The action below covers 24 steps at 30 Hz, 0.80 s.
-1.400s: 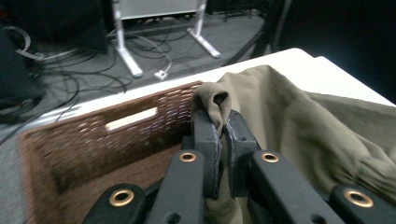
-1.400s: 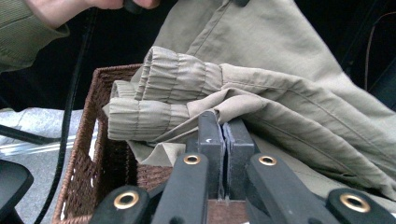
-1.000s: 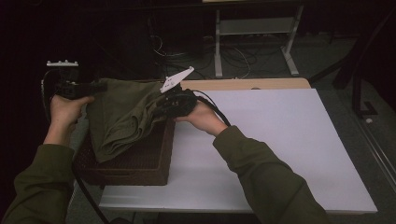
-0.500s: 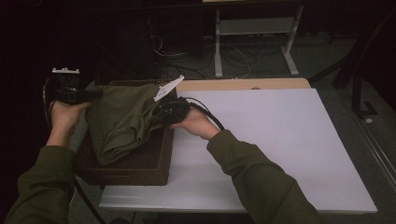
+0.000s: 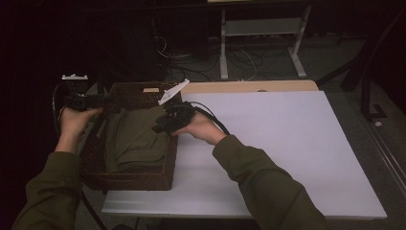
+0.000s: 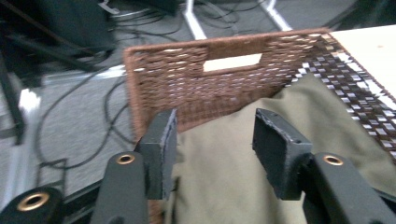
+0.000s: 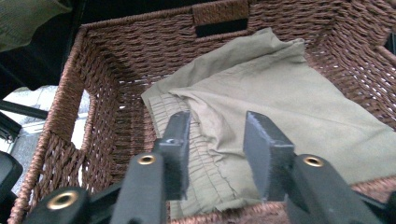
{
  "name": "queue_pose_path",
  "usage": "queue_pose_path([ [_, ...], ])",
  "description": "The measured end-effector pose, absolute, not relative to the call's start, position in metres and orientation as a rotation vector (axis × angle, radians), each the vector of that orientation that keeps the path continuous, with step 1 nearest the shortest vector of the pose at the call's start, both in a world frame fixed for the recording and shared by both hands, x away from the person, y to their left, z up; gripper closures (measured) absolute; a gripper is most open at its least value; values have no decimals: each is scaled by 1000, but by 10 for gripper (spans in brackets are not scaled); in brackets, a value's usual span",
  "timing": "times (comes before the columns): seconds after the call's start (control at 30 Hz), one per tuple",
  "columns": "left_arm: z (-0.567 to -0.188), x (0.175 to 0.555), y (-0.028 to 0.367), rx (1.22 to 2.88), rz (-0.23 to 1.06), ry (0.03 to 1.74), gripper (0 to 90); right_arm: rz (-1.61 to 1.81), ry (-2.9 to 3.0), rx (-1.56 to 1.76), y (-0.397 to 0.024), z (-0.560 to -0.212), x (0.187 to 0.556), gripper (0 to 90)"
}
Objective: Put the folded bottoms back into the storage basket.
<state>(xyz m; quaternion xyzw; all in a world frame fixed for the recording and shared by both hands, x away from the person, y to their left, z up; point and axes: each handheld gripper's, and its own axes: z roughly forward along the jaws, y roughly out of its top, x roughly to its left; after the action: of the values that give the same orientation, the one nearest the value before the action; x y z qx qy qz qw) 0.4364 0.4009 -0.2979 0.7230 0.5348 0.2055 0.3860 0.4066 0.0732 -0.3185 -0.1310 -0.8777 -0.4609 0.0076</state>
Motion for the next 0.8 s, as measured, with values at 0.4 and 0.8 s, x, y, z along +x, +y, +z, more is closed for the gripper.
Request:
queue_pose_path([
  [0.4, -307, 428, 372, 1872, 408, 1203, 266, -1465, -2778, -512, 50, -311, 410, 397],
  [0.8, -311, 400, 333, 1902, 377, 1041, 63, -1502, -2769, -599, 2, -312, 405, 249],
])
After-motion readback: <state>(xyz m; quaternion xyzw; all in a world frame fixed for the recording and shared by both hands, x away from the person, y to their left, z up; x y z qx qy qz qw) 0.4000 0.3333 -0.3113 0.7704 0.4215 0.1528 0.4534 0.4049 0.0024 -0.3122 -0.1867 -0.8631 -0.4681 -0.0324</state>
